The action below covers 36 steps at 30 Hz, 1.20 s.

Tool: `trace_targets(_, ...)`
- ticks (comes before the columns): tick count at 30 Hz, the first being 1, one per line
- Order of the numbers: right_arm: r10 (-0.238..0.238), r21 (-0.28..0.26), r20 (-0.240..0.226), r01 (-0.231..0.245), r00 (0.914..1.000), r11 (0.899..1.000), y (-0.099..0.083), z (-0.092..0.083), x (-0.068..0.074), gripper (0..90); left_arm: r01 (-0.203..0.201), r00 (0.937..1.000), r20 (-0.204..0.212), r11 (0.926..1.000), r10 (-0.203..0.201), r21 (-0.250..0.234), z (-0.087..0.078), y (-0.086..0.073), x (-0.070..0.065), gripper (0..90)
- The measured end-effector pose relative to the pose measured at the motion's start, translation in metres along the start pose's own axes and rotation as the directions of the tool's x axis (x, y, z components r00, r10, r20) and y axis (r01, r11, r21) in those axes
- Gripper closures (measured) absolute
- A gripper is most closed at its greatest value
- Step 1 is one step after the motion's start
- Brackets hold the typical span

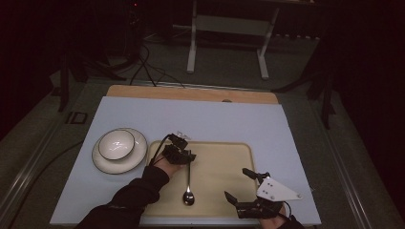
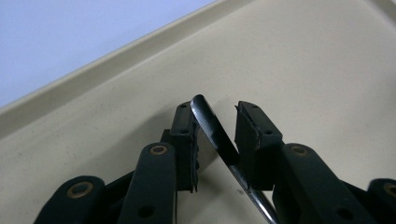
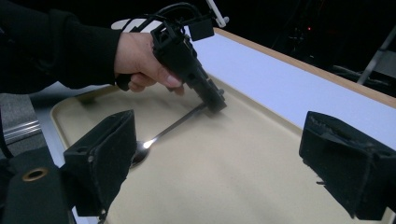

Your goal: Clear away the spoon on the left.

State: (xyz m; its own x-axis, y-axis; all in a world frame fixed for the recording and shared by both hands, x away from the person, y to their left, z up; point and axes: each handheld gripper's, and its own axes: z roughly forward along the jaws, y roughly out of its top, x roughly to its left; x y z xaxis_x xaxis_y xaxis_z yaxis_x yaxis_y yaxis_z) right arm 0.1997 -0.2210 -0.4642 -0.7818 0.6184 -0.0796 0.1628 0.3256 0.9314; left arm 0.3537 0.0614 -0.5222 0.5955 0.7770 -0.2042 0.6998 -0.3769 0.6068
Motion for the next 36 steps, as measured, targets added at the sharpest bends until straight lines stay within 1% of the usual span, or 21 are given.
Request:
trace_targets(1,0.0,0.001,0.0,0.0,1.0,1.0,0.0,0.0,0.0,11.3,0.001,0.9999,-0.013,1.0,-0.001,0.003,0.001,0.0,0.0,69.6)
trace_targets(2,-0.001,0.003,-0.001,0.001,1.0,1.0,0.0,0.0,0.0,11.3,0.004,0.9999,-0.013,1.0,-0.004,0.003,0.001,0.0,0.0,69.6)
trace_targets(5,-0.003,0.004,-0.003,0.003,1.0,1.0,0.0,0.0,0.0,11.3,0.005,0.9993,-0.036,1.0,-0.005,0.005,0.003,0.0,0.0,69.5)
trace_targets(7,-0.003,0.004,-0.005,0.003,1.0,1.0,0.0,0.001,0.0,11.3,0.01,0.9982,-0.059,0.9999,-0.009,0.007,0.003,0.0,0.0,68.4)
trace_targets(8,-0.003,0.004,-0.005,0.003,1.0,1.0,0.0,0.001,0.0,11.3,0.01,0.9982,-0.059,0.9999,-0.009,0.007,0.003,0.0,0.0,68.4)
trace_targets(9,-0.003,0.004,-0.005,0.003,1.0,1.0,0.0,0.001,0.0,11.3,0.025,0.9972,-0.07,0.9997,-0.024,0.005,0.003,0.0,0.002,68.4)
trace_targets(12,-0.003,0.005,-0.007,0.003,1.0,1.0,0.0,0.001,0.0,11.3,0.029,0.9951,-0.095,0.9996,-0.029,0.004,0.003,0.001,0.003,66.9)
trace_targets(13,-0.003,0.004,-0.008,0.003,1.0,1.0,0.0,0.001,0.0,11.3,0.036,0.9947,-0.096,0.9993,-0.035,0.004,0.003,0.001,0.003,66.9)
trace_targets(16,-0.003,0.005,-0.009,0.003,1.0,1.0,0.0,0.001,0.0,11.3,0.034,0.9943,-0.101,0.9994,-0.034,0.0,0.002,0.002,0.003,66.8)
trace_targets(21,-0.003,0.006,-0.009,0.003,1.0,1.0,0.0,0.001,0.0,11.3,0.035,0.995,-0.094,0.9994,-0.035,-0.004,0.0,0.002,0.002,62.0)
trace_targets(23,0.0,0.007,-0.008,0.0,1.0,1.0,-0.001,0.001,0.0,11.3,0.022,0.9962,-0.084,0.9997,-0.023,-0.002,-0.001,0.002,-0.002,57.0)
trace_targets(25,0.001,0.006,-0.006,-0.001,1.0,1.0,-0.001,0.001,-0.001,11.3,0.029,0.9971,-0.07,0.9996,-0.029,-0.004,-0.003,0.003,-0.002,52.9)
trace_targets(26,0.001,0.006,-0.006,-0.001,1.0,1.0,-0.001,0.001,-0.001,11.3,0.029,0.9971,-0.07,0.9996,-0.029,-0.004,-0.003,0.003,-0.002,49.6)
trace_targets(27,0.002,0.006,-0.004,-0.002,1.0,1.0,-0.001,0.001,-0.001,11.3,0.034,0.9976,-0.06,0.9994,-0.034,-0.002,-0.004,0.003,-0.003,49.6)
trace_targets(29,0.007,0.005,-0.001,-0.007,1.0,1.0,-0.001,0.0,-0.002,11.3,0.039,0.9979,-0.052,0.9992,-0.04,-0.01,-0.006,0.003,-0.003,43.7)
trace_targets(31,0.013,0.007,0.001,-0.013,0.9999,1.0,-0.001,0.0,-0.002,11.3,0.038,0.9987,-0.033,0.9992,-0.038,-0.013,-0.009,0.004,-0.003,36.9)
trace_targets(32,0.014,0.006,0.002,-0.014,0.9999,1.0,-0.001,0.0,-0.003,11.3,0.033,0.9993,-0.018,0.9991,-0.034,-0.025,-0.011,0.004,-0.003,33.2)
trace_targets(33,0.016,0.004,0.001,-0.016,0.9999,1.0,-0.001,0.0,-0.003,11.3,0.027,0.9995,-0.013,0.9992,-0.027,-0.031,-0.012,0.004,-0.004,25.5)
trace_targets(34,0.015,0.003,0.002,-0.015,0.9999,1.0,-0.002,0.0,-0.003,11.3,0.023,0.9997,-0.004,0.999,-0.023,-0.038,-0.014,0.004,-0.004,23.1)
trace_targets(35,0.016,0.005,0.003,-0.016,0.9999,1.0,-0.002,0.0,-0.003,11.3,0.022,0.9998,0.0,0.9988,-0.022,-0.045,-0.016,0.004,-0.004,21.5)
trace_targets(36,0.017,0.006,0.004,-0.017,0.9999,1.0,-0.002,0.0,-0.004,11.3,0.024,0.9997,-0.003,0.9983,-0.024,-0.053,-0.017,0.004,-0.005,17.5)
